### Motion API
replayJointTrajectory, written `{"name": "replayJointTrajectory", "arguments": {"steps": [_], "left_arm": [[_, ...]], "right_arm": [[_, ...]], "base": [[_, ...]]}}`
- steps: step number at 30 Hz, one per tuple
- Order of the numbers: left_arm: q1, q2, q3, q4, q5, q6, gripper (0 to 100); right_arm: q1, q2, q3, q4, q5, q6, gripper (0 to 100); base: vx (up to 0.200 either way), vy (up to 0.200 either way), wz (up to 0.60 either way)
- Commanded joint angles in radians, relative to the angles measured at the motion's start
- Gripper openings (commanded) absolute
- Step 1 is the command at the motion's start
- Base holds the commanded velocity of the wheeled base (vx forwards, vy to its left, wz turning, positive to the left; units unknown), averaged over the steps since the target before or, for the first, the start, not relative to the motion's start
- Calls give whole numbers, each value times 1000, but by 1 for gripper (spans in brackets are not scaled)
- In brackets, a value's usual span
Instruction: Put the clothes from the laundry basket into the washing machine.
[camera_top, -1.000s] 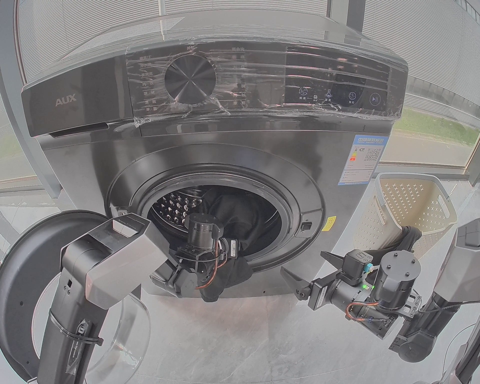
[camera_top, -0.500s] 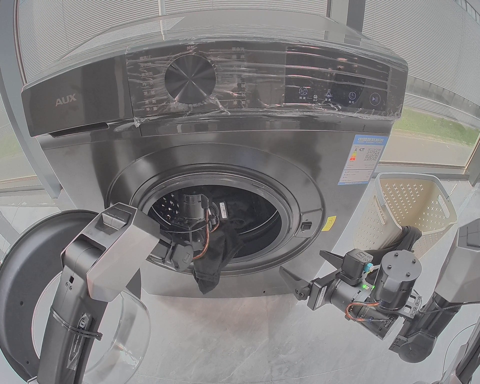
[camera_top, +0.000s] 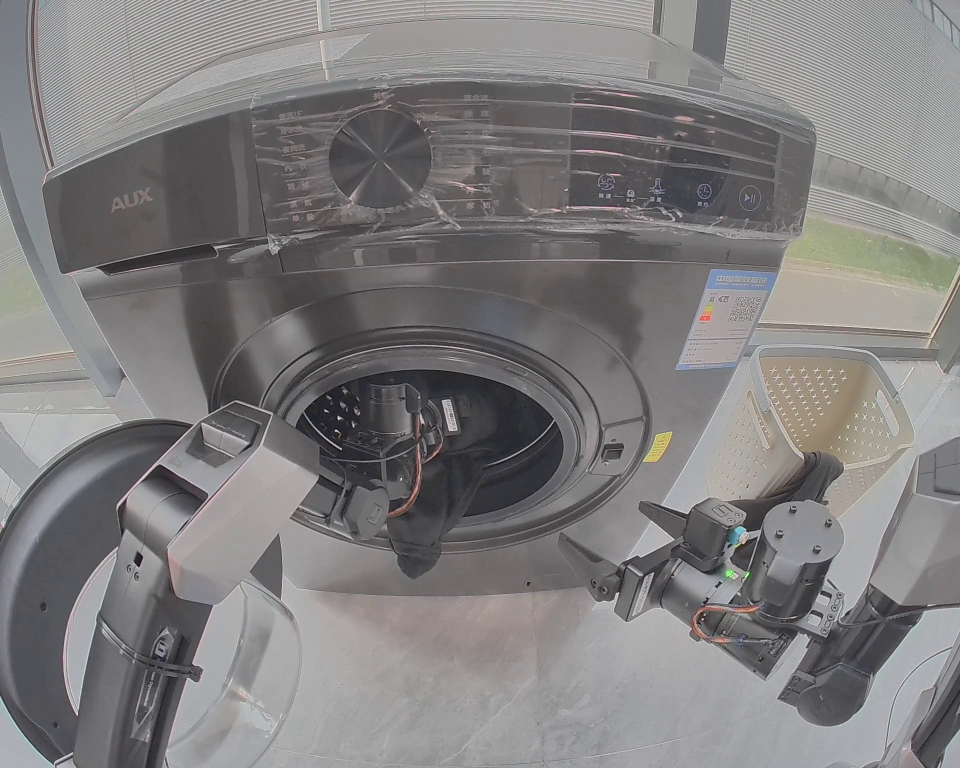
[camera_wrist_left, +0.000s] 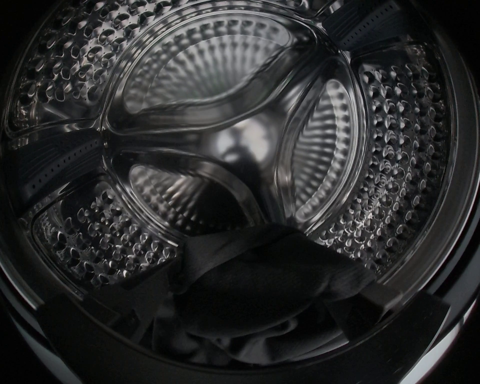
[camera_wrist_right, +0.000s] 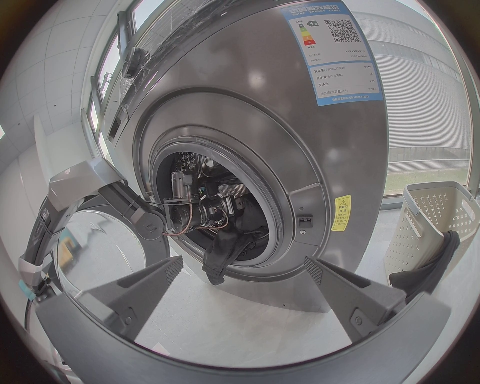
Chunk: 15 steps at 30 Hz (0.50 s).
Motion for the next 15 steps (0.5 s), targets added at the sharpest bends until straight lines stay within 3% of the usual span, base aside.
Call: {"name": "replayJointTrajectory", "arguments": {"steps": [1,7,12,15], "left_arm": [[-35,-111,163,48,-16,4,100],[-43,-143,275,100,-59,10,100],[-44,-117,322,85,-60,44,100],[-44,-87,318,69,-59,47,100]], "right_arm": [[1,-1,0,0,0,0,100],[7,-3,1,0,0,0,100],[9,-3,1,0,0,0,100],[9,-3,1,0,0,0,100]], "base": [[0,0,0],[0,0,0],[0,0,0],[0,0,0]]}}
